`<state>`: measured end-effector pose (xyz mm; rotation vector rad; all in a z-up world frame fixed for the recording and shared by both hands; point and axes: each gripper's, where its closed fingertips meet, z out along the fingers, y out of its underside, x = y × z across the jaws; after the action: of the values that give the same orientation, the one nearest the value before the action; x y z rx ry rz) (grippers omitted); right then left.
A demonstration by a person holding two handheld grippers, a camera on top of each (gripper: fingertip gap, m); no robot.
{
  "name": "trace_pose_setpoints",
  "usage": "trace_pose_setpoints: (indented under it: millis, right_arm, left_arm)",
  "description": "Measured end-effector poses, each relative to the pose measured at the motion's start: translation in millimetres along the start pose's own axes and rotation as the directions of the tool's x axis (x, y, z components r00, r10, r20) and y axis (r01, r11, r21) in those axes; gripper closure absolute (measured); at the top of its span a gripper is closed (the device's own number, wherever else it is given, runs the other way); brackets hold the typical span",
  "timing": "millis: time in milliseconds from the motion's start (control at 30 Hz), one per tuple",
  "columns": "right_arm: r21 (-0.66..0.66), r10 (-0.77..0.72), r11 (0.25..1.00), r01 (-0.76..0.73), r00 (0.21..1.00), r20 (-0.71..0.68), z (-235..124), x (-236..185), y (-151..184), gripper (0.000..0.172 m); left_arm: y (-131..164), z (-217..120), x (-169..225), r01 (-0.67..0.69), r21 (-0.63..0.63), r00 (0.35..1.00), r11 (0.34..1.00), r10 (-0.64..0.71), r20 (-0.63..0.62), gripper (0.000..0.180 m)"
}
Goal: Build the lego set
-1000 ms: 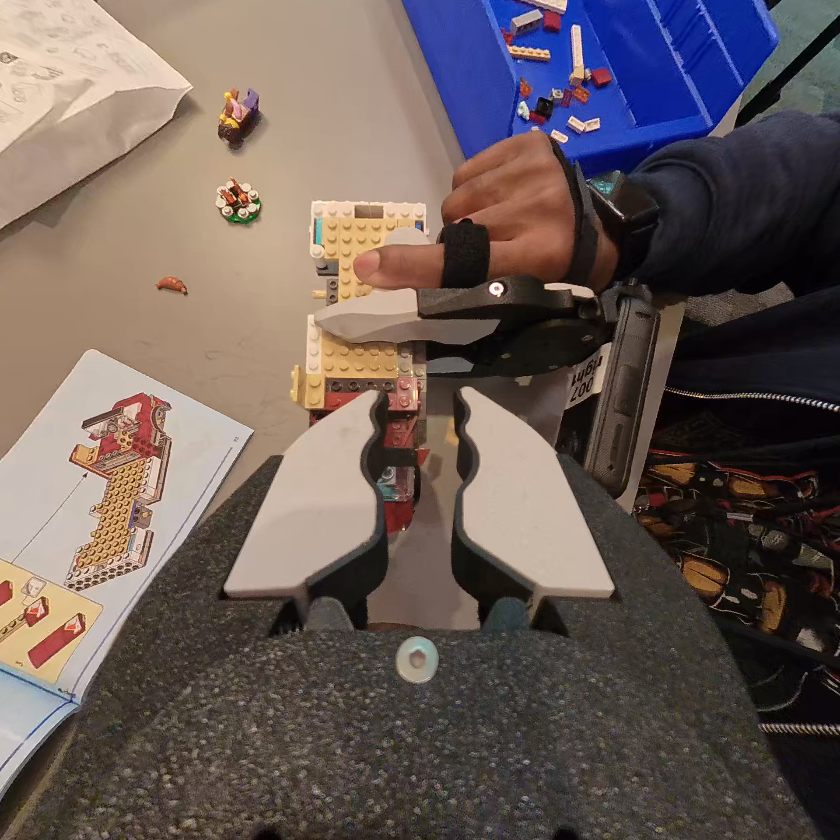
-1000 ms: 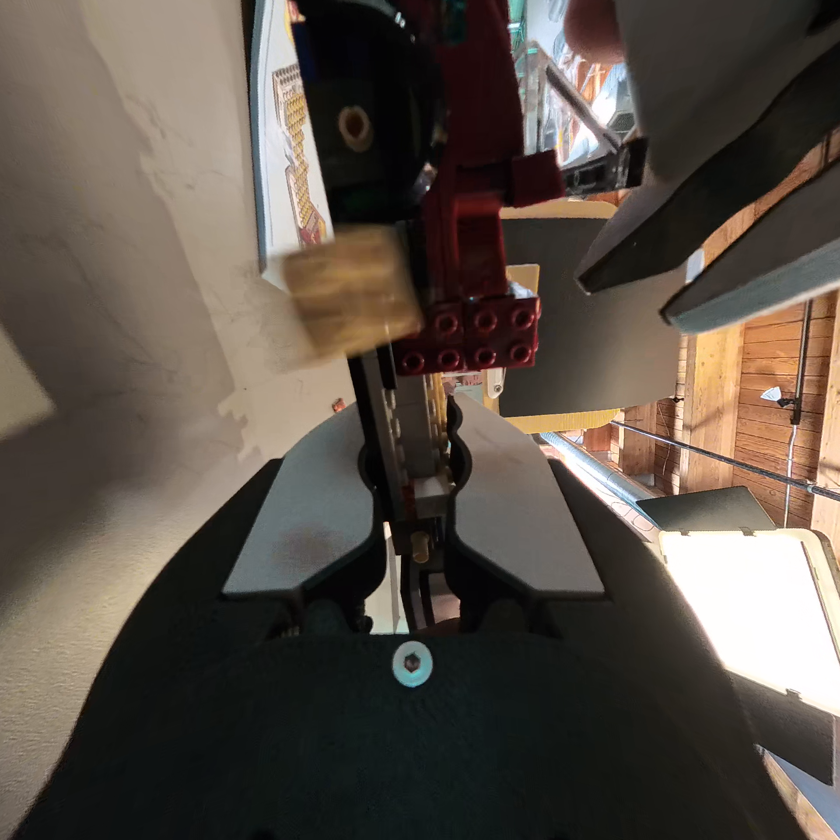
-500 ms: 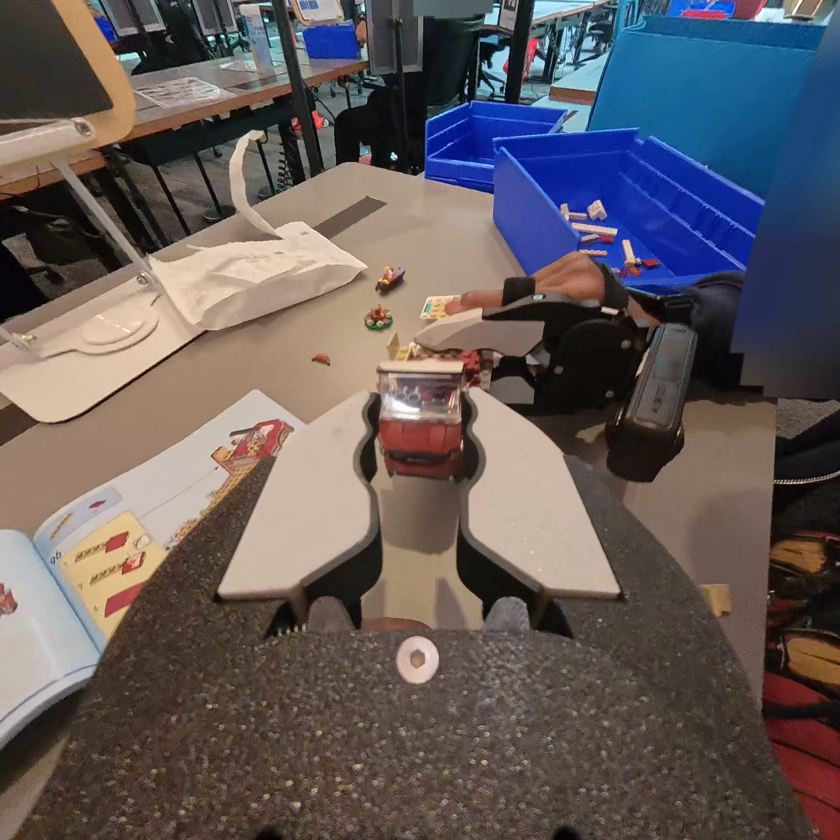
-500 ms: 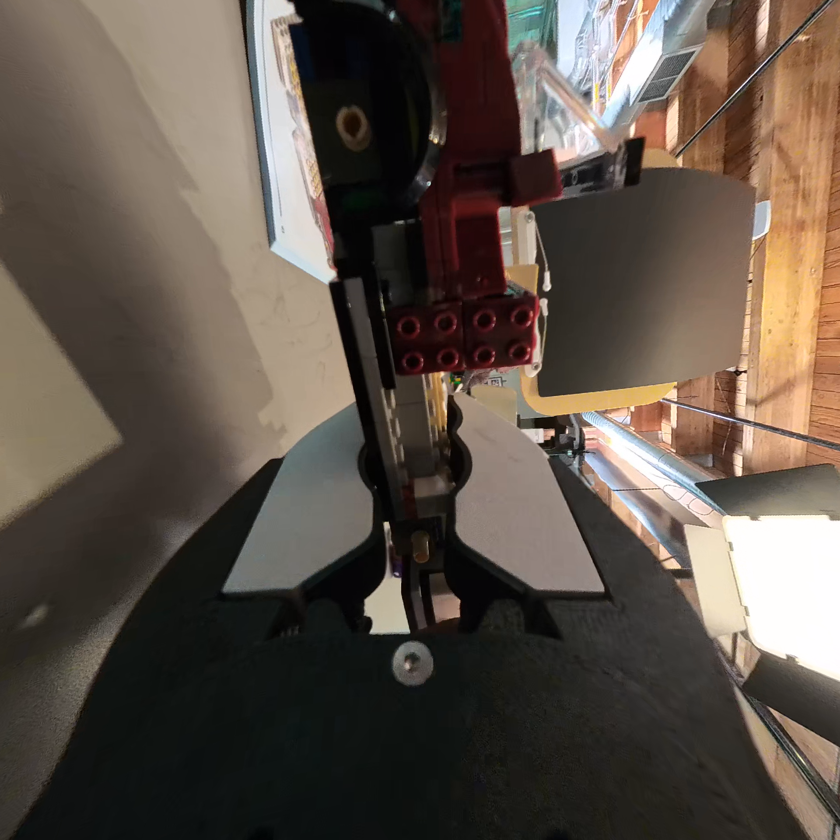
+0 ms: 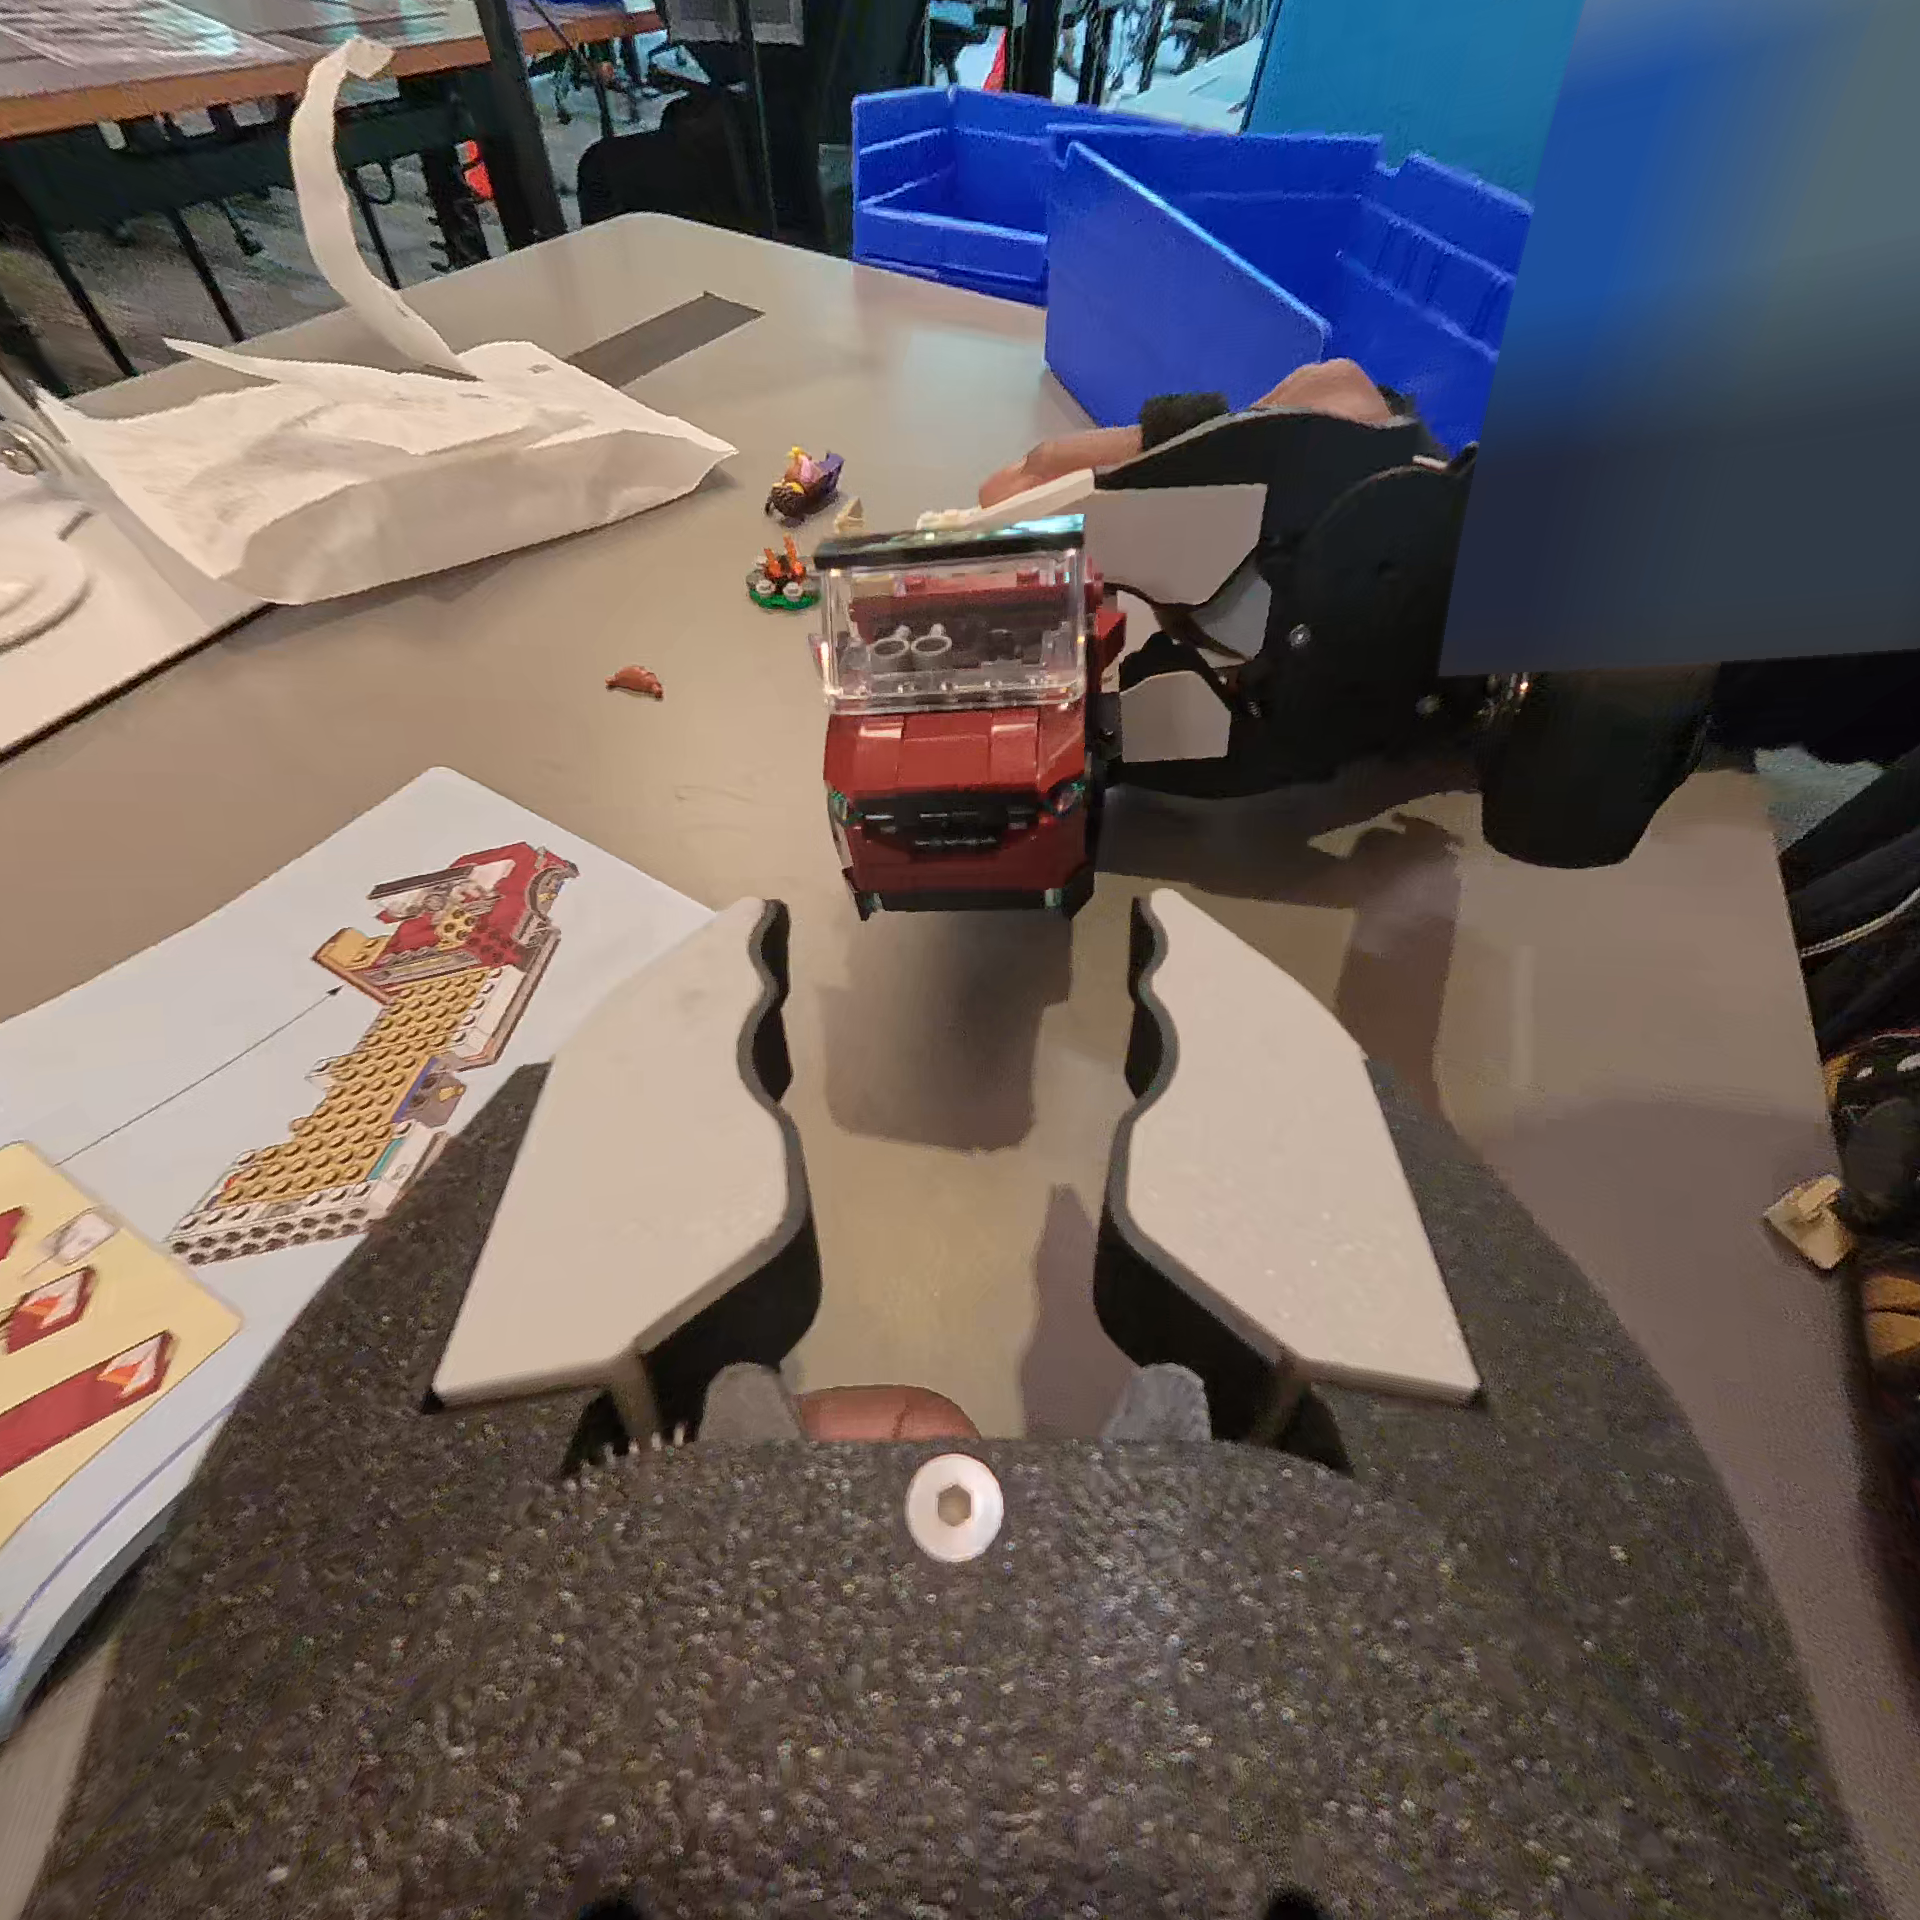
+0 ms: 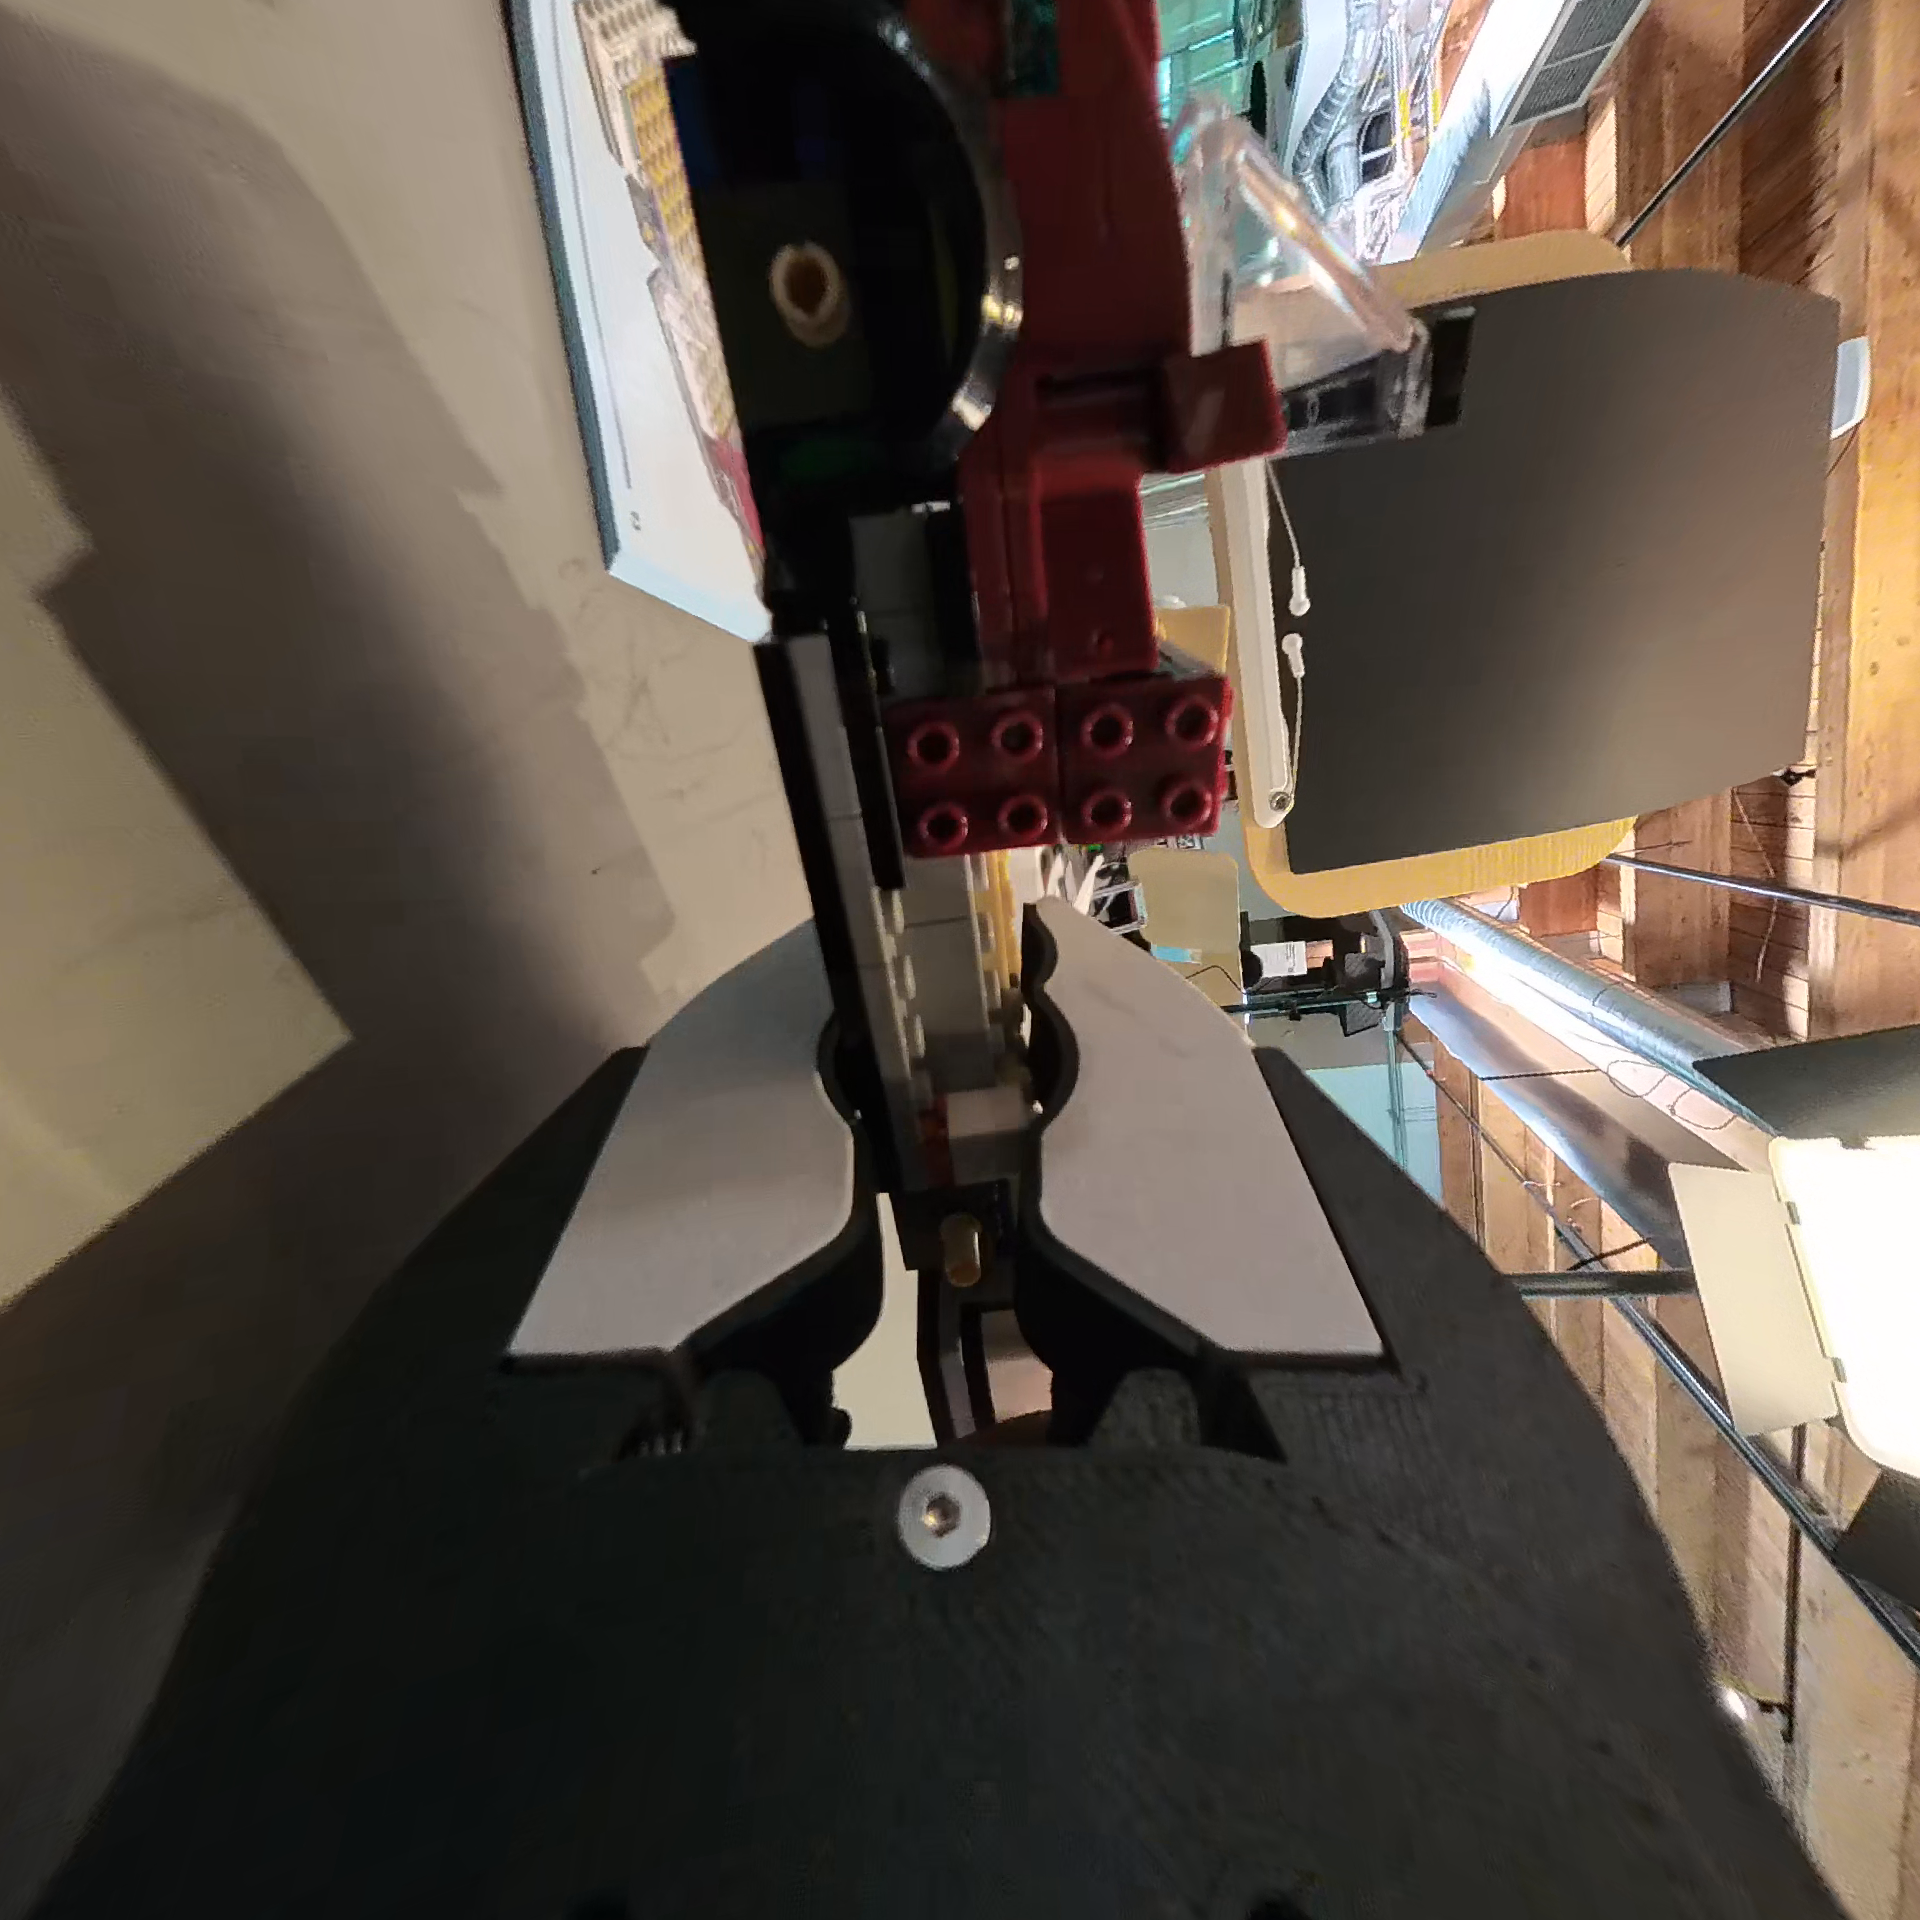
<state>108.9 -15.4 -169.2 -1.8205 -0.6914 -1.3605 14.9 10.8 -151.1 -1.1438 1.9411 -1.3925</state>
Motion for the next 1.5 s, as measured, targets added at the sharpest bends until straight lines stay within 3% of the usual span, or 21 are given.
trace_pose_setpoints:
  millis: [167, 433, 1133, 1500]
  right_arm:
    - [0.005, 0.007, 1.000, -0.007, 1.000, -0.018, 2, 0, -6, 0.147]
    - [0.021, 0.019, 1.000, -0.019, 0.999, -0.025, 4, 2, -17, 0.146]
    - [0.001, 0.013, 1.000, -0.013, 1.000, -0.007, 8, 5, -20, 0.147]
    - [0.007, -0.006, 1.000, 0.006, 1.000, -0.028, 10, 7, -26, 0.146]
  left_arm:
    - [-4, 12, -2, 0.071, 0.084, 0.995, 0.994, -0.064, -0.079, 0.099]
    - [-9, 30, 1, 0.105, 0.077, 0.984, 0.991, -0.092, -0.154, 0.093]
    - [-19, 57, 3, 0.125, 0.081, 0.985, 0.989, -0.114, -0.133, 0.090]
    - [-14, 58, -4, 0.160, 0.045, 0.979, 0.986, -0.153, -0.132, 0.073]
